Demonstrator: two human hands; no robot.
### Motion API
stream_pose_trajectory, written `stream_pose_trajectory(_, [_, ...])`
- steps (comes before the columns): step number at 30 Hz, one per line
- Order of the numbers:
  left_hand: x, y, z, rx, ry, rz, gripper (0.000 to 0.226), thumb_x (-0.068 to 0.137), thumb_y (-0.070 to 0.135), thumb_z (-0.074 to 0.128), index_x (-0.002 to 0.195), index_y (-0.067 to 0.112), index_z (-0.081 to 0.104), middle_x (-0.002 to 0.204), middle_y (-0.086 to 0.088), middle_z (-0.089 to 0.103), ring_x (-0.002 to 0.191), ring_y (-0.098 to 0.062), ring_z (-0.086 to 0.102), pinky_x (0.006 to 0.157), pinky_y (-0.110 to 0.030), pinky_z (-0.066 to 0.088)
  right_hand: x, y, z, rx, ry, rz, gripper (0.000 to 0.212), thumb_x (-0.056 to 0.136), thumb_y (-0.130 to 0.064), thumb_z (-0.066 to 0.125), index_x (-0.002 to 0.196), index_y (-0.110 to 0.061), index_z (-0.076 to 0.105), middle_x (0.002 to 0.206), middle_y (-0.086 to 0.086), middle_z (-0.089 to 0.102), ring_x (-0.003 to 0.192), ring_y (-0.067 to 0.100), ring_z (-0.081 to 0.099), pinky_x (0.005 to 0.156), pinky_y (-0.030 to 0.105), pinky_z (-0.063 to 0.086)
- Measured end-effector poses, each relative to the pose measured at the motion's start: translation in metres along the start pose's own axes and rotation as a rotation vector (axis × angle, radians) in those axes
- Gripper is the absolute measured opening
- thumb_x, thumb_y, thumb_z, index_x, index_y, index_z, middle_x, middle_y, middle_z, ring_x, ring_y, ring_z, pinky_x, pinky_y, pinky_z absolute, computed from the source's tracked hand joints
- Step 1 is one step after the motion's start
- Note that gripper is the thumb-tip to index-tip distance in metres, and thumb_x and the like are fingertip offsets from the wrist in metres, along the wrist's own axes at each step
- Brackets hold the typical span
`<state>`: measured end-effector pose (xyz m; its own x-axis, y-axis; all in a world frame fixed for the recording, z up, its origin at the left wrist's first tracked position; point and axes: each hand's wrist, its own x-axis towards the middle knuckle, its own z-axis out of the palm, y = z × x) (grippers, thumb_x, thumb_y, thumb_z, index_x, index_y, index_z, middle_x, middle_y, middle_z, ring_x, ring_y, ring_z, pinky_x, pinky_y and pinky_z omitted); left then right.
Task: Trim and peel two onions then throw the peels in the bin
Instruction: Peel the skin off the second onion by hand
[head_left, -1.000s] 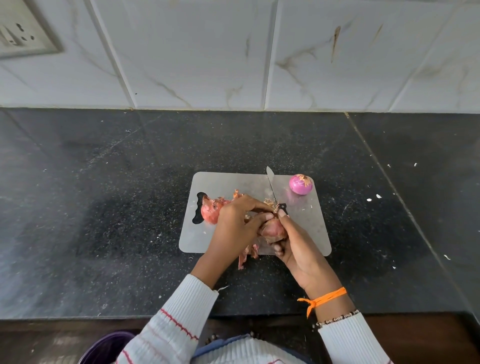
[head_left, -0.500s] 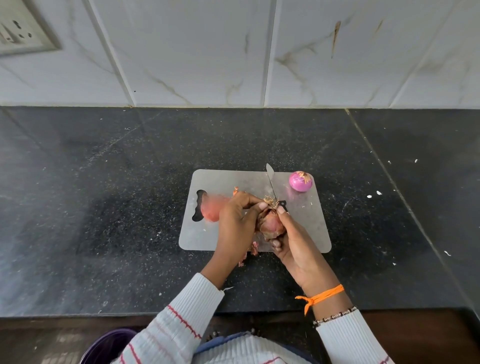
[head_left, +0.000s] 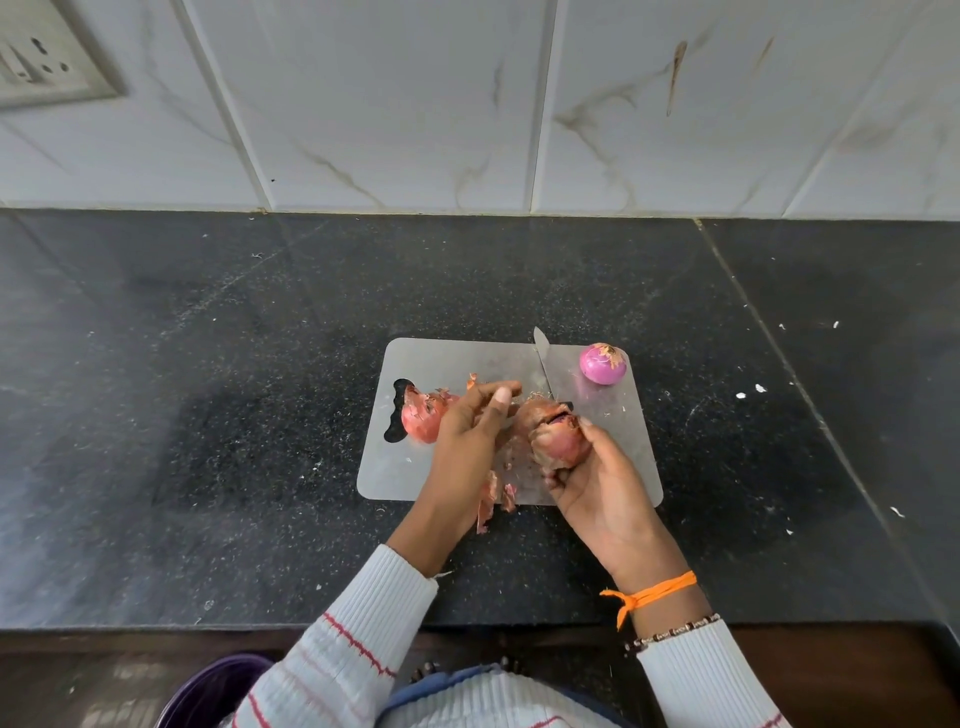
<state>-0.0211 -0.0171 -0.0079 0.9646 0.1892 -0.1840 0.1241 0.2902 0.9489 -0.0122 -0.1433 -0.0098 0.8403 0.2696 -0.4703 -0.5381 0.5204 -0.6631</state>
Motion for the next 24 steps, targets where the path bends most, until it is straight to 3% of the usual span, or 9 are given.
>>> stream_pose_trajectory(4, [-0.003, 0.000, 0.001, 0.066, -0.238, -0.026, 0.052, 0.077, 0.007, 0.068, 0.125, 0.023, 0.053, 0.119, -0.001, 0.060, 0.110, -0.016, 0.059, 0.092, -0.031, 0.051, 0.002, -0.004, -0.002, 0.063, -0.112, -0.092, 0.030, 0.087, -0.019, 0.044, 0.112, -0.015, 0.061, 0.099, 0.007, 0.070, 0.078, 0.012, 0.066, 0.064, 0.019, 0.052])
stream_pose_trajectory(7, [-0.003, 0.000, 0.002, 0.005, -0.222, 0.010, 0.055, 0.076, -0.009, 0.066, 0.124, 0.014, 0.052, 0.111, -0.002, 0.064, 0.101, -0.013, 0.064, 0.088, -0.030, 0.053, 0.002, -0.004, -0.002, -0.001, -0.167, -0.143, 0.035, 0.084, -0.021, 0.046, 0.116, -0.015, 0.060, 0.113, 0.007, 0.067, 0.094, 0.013, 0.066, 0.075, 0.020, 0.054])
stream_pose_trajectory(9, [-0.002, -0.001, -0.001, 0.019, -0.188, 0.027, 0.056, 0.070, -0.006, 0.071, 0.121, 0.010, 0.053, 0.110, -0.006, 0.064, 0.100, -0.016, 0.065, 0.087, -0.032, 0.054, 0.001, -0.003, -0.002, -0.066, -0.172, -0.158, 0.038, 0.084, -0.024, 0.050, 0.119, -0.015, 0.058, 0.116, 0.007, 0.066, 0.097, 0.012, 0.064, 0.077, 0.020, 0.053])
stream_pose_trajectory(12, [0.000, -0.001, -0.004, 0.022, -0.152, 0.010, 0.062, 0.059, 0.007, 0.078, 0.115, 0.010, 0.051, 0.111, -0.012, 0.063, 0.100, -0.025, 0.064, 0.088, -0.039, 0.054, -0.001, -0.003, -0.003, -0.133, -0.120, -0.190, 0.045, 0.076, -0.018, 0.060, 0.120, -0.013, 0.056, 0.106, 0.005, 0.068, 0.087, 0.008, 0.067, 0.068, 0.017, 0.053])
stream_pose_trajectory(15, [0.001, 0.001, -0.005, -0.115, -0.125, -0.048, 0.053, 0.060, 0.007, 0.073, 0.108, 0.010, 0.049, 0.102, -0.009, 0.064, 0.090, -0.022, 0.065, 0.078, -0.033, 0.058, -0.002, -0.004, -0.004, -0.152, -0.068, -0.244, 0.041, 0.068, -0.009, 0.066, 0.109, -0.009, 0.060, 0.095, 0.003, 0.071, 0.084, 0.010, 0.068, 0.064, 0.017, 0.052])
stream_pose_trajectory(19, [-0.001, 0.004, -0.006, -0.299, -0.136, -0.168, 0.041, 0.080, -0.003, 0.058, 0.119, 0.007, 0.051, 0.102, -0.010, 0.064, 0.081, -0.017, 0.069, 0.066, -0.025, 0.059, 0.002, -0.002, -0.006, -0.253, 0.034, -0.352, 0.025, 0.064, -0.011, 0.071, 0.088, -0.010, 0.066, 0.086, 0.004, 0.071, 0.081, 0.014, 0.068, 0.067, 0.021, 0.054])
stream_pose_trajectory(22, [-0.004, 0.004, -0.006, -0.379, -0.167, -0.290, 0.035, 0.084, 0.002, 0.054, 0.119, 0.002, 0.054, 0.102, -0.014, 0.062, 0.077, -0.015, 0.070, 0.059, -0.021, 0.058, 0.005, -0.001, -0.011, -0.348, 0.090, -0.443, 0.014, 0.071, -0.009, 0.072, 0.082, -0.004, 0.066, 0.083, 0.011, 0.070, 0.081, 0.021, 0.066, 0.075, 0.032, 0.056])
stream_pose_trajectory(24, [-0.005, 0.003, -0.007, -0.452, -0.172, -0.337, 0.031, 0.081, 0.008, 0.056, 0.110, -0.001, 0.056, 0.098, -0.016, 0.065, 0.078, -0.017, 0.070, 0.063, -0.025, 0.059, 0.006, -0.002, -0.016, -0.472, 0.165, -0.484, 0.008, 0.077, -0.007, 0.071, 0.084, -0.005, 0.067, 0.084, 0.013, 0.070, 0.081, 0.021, 0.066, 0.076, 0.035, 0.055])
